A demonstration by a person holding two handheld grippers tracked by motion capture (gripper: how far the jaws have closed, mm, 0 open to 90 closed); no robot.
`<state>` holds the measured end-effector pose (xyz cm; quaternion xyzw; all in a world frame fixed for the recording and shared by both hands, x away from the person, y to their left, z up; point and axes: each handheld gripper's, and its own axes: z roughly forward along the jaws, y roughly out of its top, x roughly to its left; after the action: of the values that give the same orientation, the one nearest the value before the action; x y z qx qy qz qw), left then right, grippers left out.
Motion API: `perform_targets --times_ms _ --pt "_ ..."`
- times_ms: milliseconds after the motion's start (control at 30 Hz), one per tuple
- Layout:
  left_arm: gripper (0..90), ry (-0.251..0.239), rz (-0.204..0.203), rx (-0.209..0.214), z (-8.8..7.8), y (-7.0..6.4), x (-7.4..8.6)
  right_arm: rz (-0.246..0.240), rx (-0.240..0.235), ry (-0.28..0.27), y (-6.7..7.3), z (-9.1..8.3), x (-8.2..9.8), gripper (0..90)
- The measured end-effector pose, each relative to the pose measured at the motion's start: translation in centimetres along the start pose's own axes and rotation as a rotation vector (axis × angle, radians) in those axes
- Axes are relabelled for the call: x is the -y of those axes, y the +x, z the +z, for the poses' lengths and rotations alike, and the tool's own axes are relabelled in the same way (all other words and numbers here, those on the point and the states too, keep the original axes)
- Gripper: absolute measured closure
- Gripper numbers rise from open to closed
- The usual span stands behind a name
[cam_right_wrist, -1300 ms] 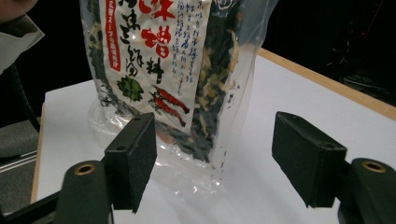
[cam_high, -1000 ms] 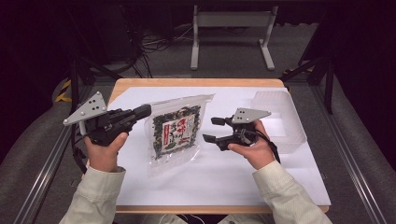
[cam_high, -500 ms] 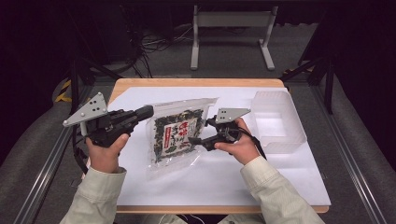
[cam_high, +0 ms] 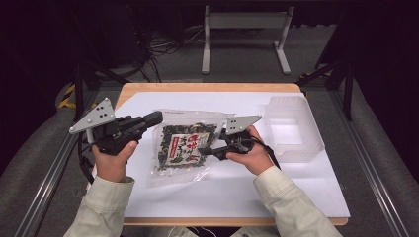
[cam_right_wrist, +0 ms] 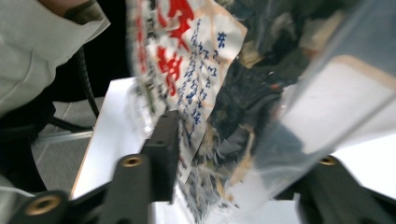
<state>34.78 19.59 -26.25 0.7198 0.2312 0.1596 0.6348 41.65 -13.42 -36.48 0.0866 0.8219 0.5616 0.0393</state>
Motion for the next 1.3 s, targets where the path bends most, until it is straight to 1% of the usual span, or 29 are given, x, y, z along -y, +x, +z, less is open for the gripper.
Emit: perform_targets --times_ms 100,167,333,400,500,533,567,600,633,700,800,900,933,1000,1100,1200,1300 --pt "89.8 -0.003 -0.007 -0.005 -0.1 0.2 0.1 -0.016 -0.016 0.018 0.4 -0.4 -0.2 63.9" --pt "89.8 -0.004 -0.012 -0.005 -0.1 0.3 0.1 -0.026 -0.023 0.027 0.6 -0.6 -0.3 67.2" --pt "89.5 0.005 -0.023 0.016 0.1 0.5 0.2 -0.028 -0.019 0.045 0.8 -1.1 -0.4 69.6" --pt "89.1 0.017 -0.022 0.023 0.2 0.6 0.3 -0.027 -0.022 0.049 0.7 -1.3 -0.4 70.2" --pt "86.9 0.024 -0.019 0.010 0.2 0.7 0.3 -0.016 -0.029 0.056 0.8 -1.5 -0.3 72.1" --pt "85.2 0.024 -0.017 0.001 0.2 0.7 0.3 -0.013 -0.033 0.055 0.8 -1.6 -0.3 73.2" --pt "83.6 0.028 -0.012 -0.001 0.2 0.8 0.3 -0.005 -0.044 0.050 0.8 -1.7 -0.3 75.5" --pt "82.0 0.033 -0.014 0.004 0.2 0.8 0.3 -0.002 -0.046 0.051 0.9 -1.9 -0.4 76.5" --pt "80.7 0.034 -0.013 0.003 0.2 0.9 0.4 -0.012 -0.036 0.054 0.9 -2.0 -0.5 76.5" --pt "76.6 0.041 -0.013 -0.002 0.3 0.9 0.4 0.000 -0.045 0.055 1.0 -2.2 -0.5 76.7" --pt "70.2 0.053 -0.002 -0.006 0.4 0.9 0.5 0.002 -0.037 0.070 1.1 -2.5 -0.7 76.8" --pt "62.0 0.063 0.009 -0.016 0.4 0.9 0.5 0.015 -0.032 0.070 1.0 -3.0 -0.7 76.8" --pt "58.5 0.067 0.011 -0.027 0.3 0.9 0.5 0.018 -0.027 0.071 0.9 -3.3 -0.7 76.8" --pt "54.1 0.075 0.014 -0.031 0.3 0.9 0.6 0.024 -0.017 0.073 0.8 -3.7 -0.8 76.8" --pt "47.3 0.108 0.027 -0.050 0.4 1.0 0.8 0.027 -0.001 0.078 0.6 -4.5 -0.9 76.8" --pt "42.8 0.130 0.030 -0.070 0.5 1.1 1.1 0.030 0.019 0.085 0.5 -5.3 -1.1 76.8" --pt "39.6 0.165 0.034 -0.087 0.8 1.2 1.5 0.035 0.053 0.097 0.3 -6.1 -1.3 76.8"
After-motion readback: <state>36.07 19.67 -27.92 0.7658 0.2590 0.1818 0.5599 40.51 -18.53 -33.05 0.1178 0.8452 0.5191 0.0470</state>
